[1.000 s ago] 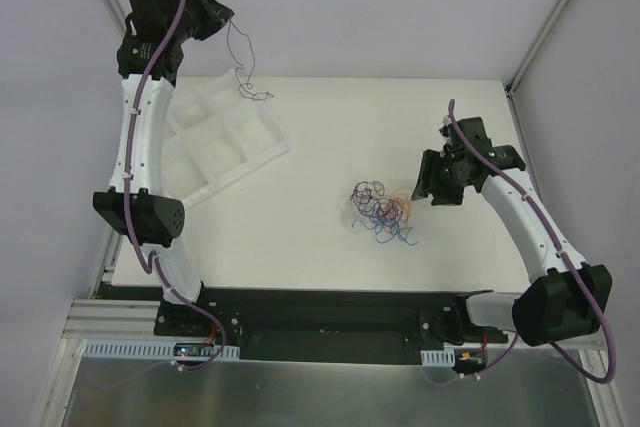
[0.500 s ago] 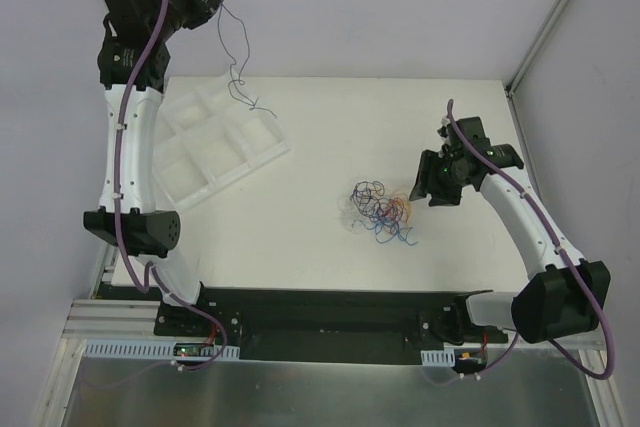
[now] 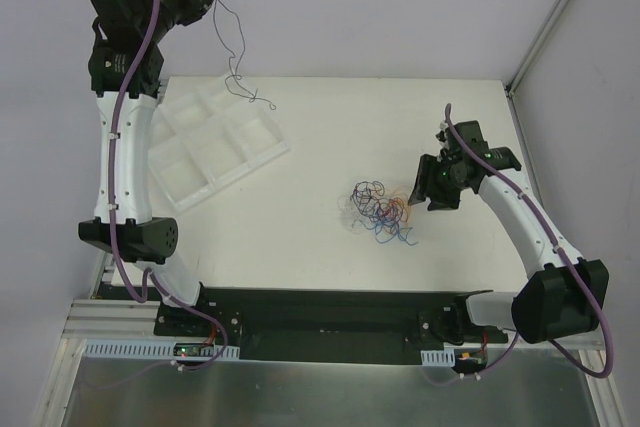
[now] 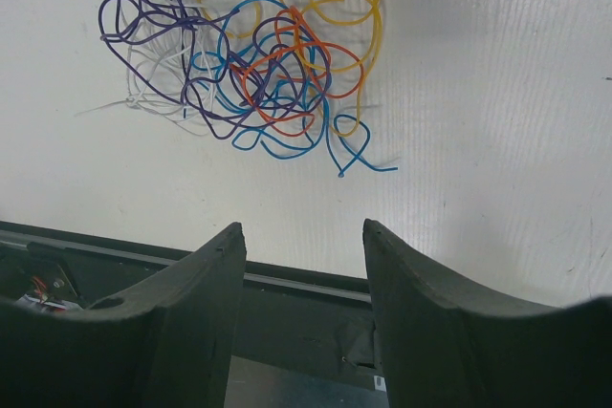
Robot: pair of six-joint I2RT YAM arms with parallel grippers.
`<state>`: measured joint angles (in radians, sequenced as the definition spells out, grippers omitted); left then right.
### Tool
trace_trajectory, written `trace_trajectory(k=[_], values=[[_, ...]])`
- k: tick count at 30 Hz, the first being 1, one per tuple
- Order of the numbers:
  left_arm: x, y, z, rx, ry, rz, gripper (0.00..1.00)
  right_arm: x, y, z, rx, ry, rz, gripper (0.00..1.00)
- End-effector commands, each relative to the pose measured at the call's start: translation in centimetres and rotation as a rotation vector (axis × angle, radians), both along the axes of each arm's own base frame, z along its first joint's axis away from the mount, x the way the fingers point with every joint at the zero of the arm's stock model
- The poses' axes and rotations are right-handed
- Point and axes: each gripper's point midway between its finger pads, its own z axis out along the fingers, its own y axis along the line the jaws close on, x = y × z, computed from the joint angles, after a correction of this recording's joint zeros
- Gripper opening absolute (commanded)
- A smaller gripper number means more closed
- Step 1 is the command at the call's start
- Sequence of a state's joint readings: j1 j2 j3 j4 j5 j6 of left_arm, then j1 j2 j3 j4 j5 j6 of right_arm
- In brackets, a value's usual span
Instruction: Untangle the cables
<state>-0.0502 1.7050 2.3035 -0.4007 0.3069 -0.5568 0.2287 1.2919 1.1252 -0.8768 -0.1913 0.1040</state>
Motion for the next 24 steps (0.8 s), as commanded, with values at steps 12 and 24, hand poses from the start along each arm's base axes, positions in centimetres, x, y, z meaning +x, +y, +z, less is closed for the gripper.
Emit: trace_trajectory(k=[12,24], values=[[-0.5,2.7,-1.1,0.073,-0.010,0.124,0.00,0.4,0.1,0.3,0.006,0.008,0.020,0.55],[-3.0,2.7,1.8,0.081,-0.085,0.117,0.00,1.7,1.1,-0.1,0.038,0.035,0.033,0.55]])
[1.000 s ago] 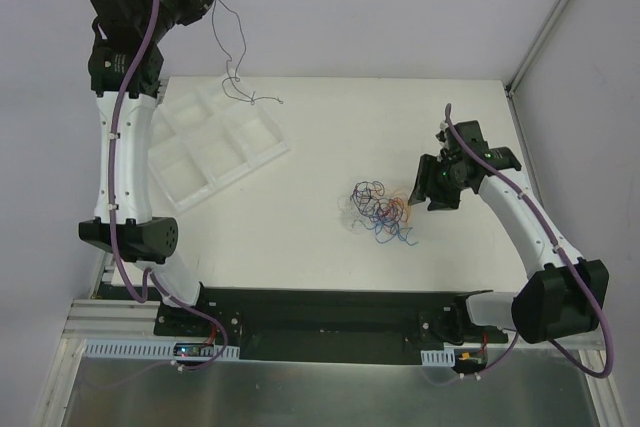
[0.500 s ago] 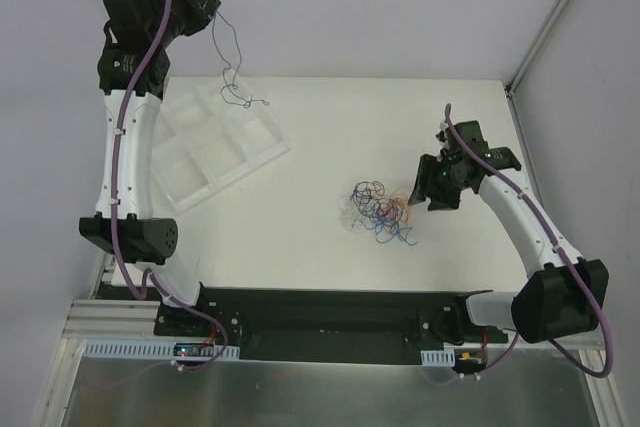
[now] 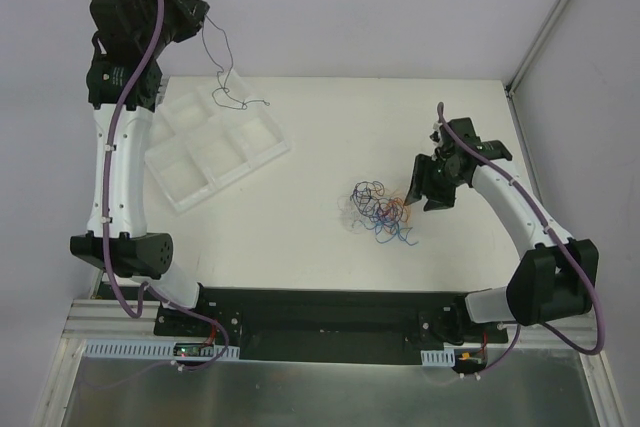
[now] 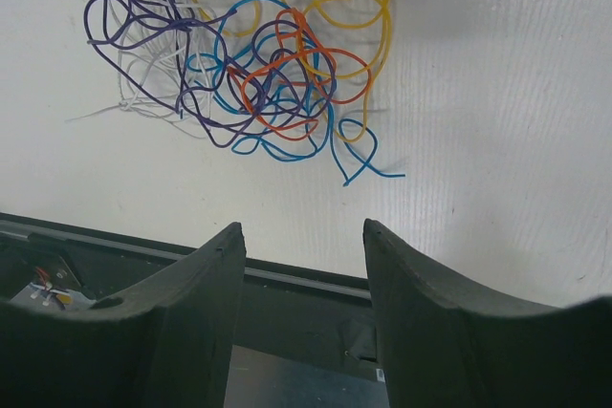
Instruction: Untangle the cables
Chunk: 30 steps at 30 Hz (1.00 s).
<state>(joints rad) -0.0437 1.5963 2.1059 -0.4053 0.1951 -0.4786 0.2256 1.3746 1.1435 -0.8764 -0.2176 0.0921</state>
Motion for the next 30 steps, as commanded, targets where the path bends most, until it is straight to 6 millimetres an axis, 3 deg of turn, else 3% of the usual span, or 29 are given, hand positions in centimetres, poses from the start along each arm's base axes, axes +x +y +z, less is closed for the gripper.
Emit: trace_trajectory(k=[1,11,20,30], values=[[-2.4,0.3,5.7,0.011,-0.159,-0.008,0.00,1.2,0.7,1.2,0.035,-0.024,0.016,0.55],[-1.7,0.5,3.9,0.014,-0.115,0.006,0.00,1.0,0.7,1.0,0.033,-0.019,0.020,0.55],[4.1,-1.3,-4.1,-0.007,0.071,-0.091,0.00,0.8,0.3,1.0,0.014,-0.009,0.019,0.55],[9.5,-3.2,-14.6,-0.058,0.284,-0.171,0.00,0.9,-0.3,1.1,-0.023,0.008,0.015,0.55]])
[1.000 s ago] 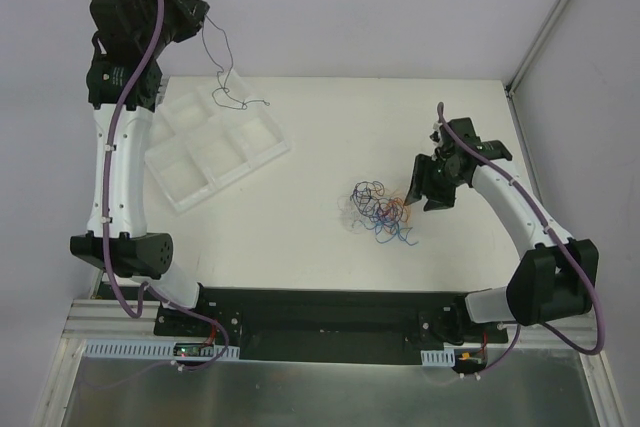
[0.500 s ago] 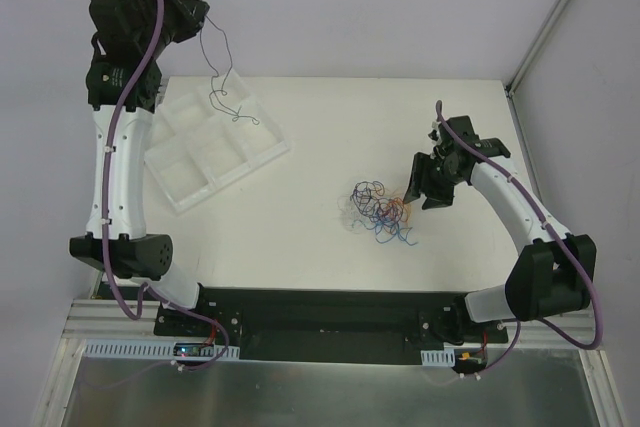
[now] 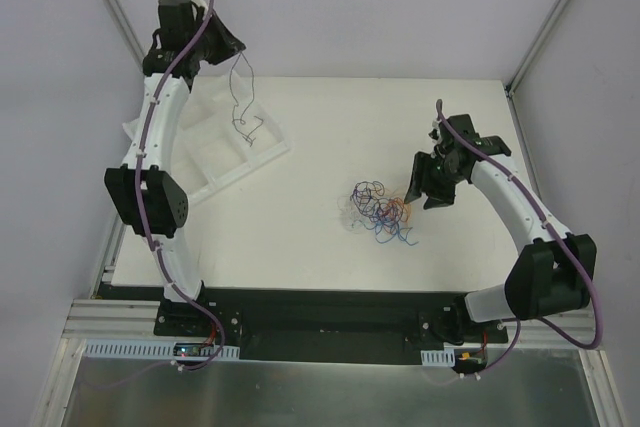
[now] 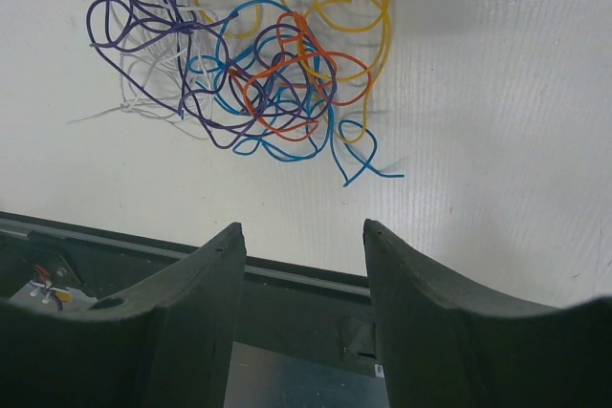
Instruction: Untangle the cables
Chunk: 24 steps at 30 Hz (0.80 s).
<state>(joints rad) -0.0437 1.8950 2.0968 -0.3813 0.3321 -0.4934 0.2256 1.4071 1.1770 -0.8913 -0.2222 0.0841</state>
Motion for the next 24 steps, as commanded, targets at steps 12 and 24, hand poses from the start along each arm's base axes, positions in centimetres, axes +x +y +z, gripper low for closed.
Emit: trace_trajectory(k=[12,24], values=[[1.0,-0.2,-18.1,-0.008,0.307,-0.029,0.00,1.4,0.0,0.9,-0.015,0.034,0.007,0.55],[0.4,-1.2,-25.9,-0.036,0.480,-0.035,0.00,1.9,0.0,1.5,-0.023,0.035,0.001,0.55]])
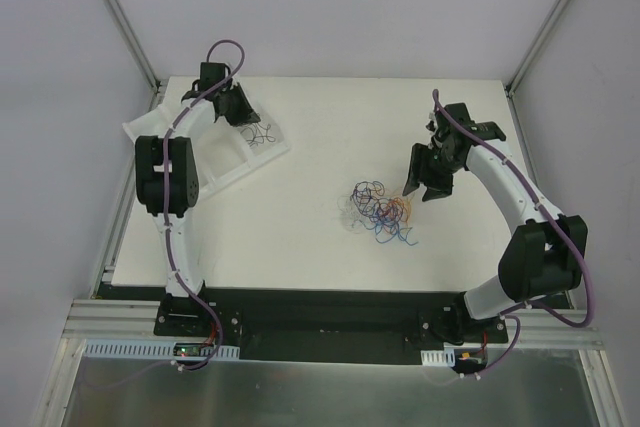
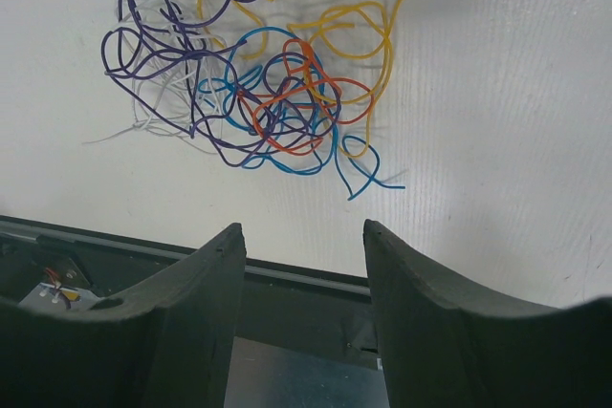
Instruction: Untangle the cables
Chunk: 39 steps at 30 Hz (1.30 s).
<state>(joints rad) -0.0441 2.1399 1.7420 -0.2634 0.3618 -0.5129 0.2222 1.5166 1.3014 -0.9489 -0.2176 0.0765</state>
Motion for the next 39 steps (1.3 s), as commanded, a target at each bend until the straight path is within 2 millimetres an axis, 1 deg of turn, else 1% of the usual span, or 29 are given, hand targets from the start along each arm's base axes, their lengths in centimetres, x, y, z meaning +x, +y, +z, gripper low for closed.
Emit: trace_trajectory(k=[1,3,6,8,10,11,12,13,14,15,16,17,19,20,21,22,24,26,27,28,31,32,33,34,35,37,39], values=[[0.0,-1.1,-0.3,-0.025,-0.009,-0.028,0.00,0.0,-0.2,1.1,-0.006,-0.009,-0.005,0.55],[0.0,-1.9,-1.0,-0.011,-0.010,-0.062,0.00,0.0,-0.1,1.0,-0.002,-0.006,-0.010,0.55],[0.6,-1.3,-1.6,0.019,-0.002,-0.041,0.00,0.1,0.2,1.1,0.003,-0.009,-0.003,0.55],[1.0,-0.7,-0.8,0.060,-0.009,-0.026,0.11,0.0,0.6,1.1,0.007,-0.003,0.001,0.55],[1.0,0.4,0.8,0.117,-0.012,0.003,0.32,-0.1,0.9,1.2,0.011,0.003,0.012,0.55],[0.6,0.9,1.8,0.139,-0.014,0.022,0.43,-0.3,1.0,1.1,0.009,0.008,0.021,0.56],[0.0,1.5,3.9,0.158,-0.039,0.048,0.53,-0.4,1.0,1.0,0.006,0.012,0.025,0.55],[-0.7,1.8,5.0,0.166,-0.050,0.066,0.65,-0.5,1.1,1.0,0.006,0.014,0.030,0.55],[-1.5,2.0,6.7,0.165,-0.072,0.080,0.73,-0.5,1.1,0.8,0.006,0.017,0.032,0.55],[-2.5,2.0,7.8,0.156,-0.080,0.087,0.77,-0.7,1.1,0.9,0.006,0.015,0.037,0.55],[-3.5,1.7,9.6,0.132,-0.101,0.091,0.80,-0.8,1.1,0.7,0.004,0.018,0.038,0.55],[-4.7,1.3,10.8,0.109,-0.115,0.086,0.80,-1.0,1.1,0.6,0.007,0.012,0.041,0.56],[-7.3,0.1,12.1,0.091,-0.129,0.057,0.76,-1.2,1.7,0.3,0.026,0.001,0.055,0.56],[-8.6,-0.9,12.2,0.084,-0.128,0.028,0.72,-1.4,2.1,-0.2,0.044,0.002,0.063,0.56],[-9.8,-1.8,12.5,0.070,-0.130,0.000,0.68,-1.3,2.8,-0.2,0.068,-0.007,0.073,0.56],[-11.1,-3.4,12.3,0.041,-0.121,-0.058,0.67,-1.3,3.5,-0.5,0.081,-0.010,0.083,0.56],[-13.6,-7.4,11.9,-0.028,-0.103,-0.202,0.62,-1.4,5.1,-1.0,0.113,0.003,0.102,0.56],[-16.5,-12.6,11.5,-0.111,-0.094,-0.396,0.61,-1.5,6.7,-1.1,0.188,0.025,0.087,0.55],[-17.6,-14.7,11.1,-0.135,-0.096,-0.473,0.60,-1.7,7.2,-1.3,0.223,0.034,0.074,0.54],[-18.7,-16.8,10.7,-0.151,-0.090,-0.539,0.57,-1.7,7.6,-1.5,0.246,0.037,0.061,0.53],[-21.4,-21.8,9.2,-0.212,-0.046,-0.695,0.43,-2.2,8.0,-2.6,0.275,0.047,0.058,0.49],[-22.0,-22.8,8.2,-0.215,-0.020,-0.725,0.39,-2.5,8.0,-2.9,0.279,0.057,0.061,0.48],[-22.8,-23.7,7.6,-0.218,0.000,-0.751,0.37,-2.7,7.9,-3.3,0.279,0.068,0.059,0.48],[-23.5,-24.1,7.1,-0.218,0.018,-0.764,0.37,-2.9,8.0,-3.6,0.280,0.076,0.059,0.48],[-24.0,-24.3,6.5,-0.212,0.035,-0.770,0.40,-3.0,8.0,-3.7,0.284,0.083,0.059,0.48],[-25.0,-24.5,5.3,-0.185,0.048,-0.788,0.50,-3.3,8.2,-3.9,0.296,0.092,0.058,0.49],[-25.7,-24.3,4.1,-0.165,0.068,-0.799,0.55,-3.4,8.3,-4.2,0.296,0.095,0.052,0.50]])
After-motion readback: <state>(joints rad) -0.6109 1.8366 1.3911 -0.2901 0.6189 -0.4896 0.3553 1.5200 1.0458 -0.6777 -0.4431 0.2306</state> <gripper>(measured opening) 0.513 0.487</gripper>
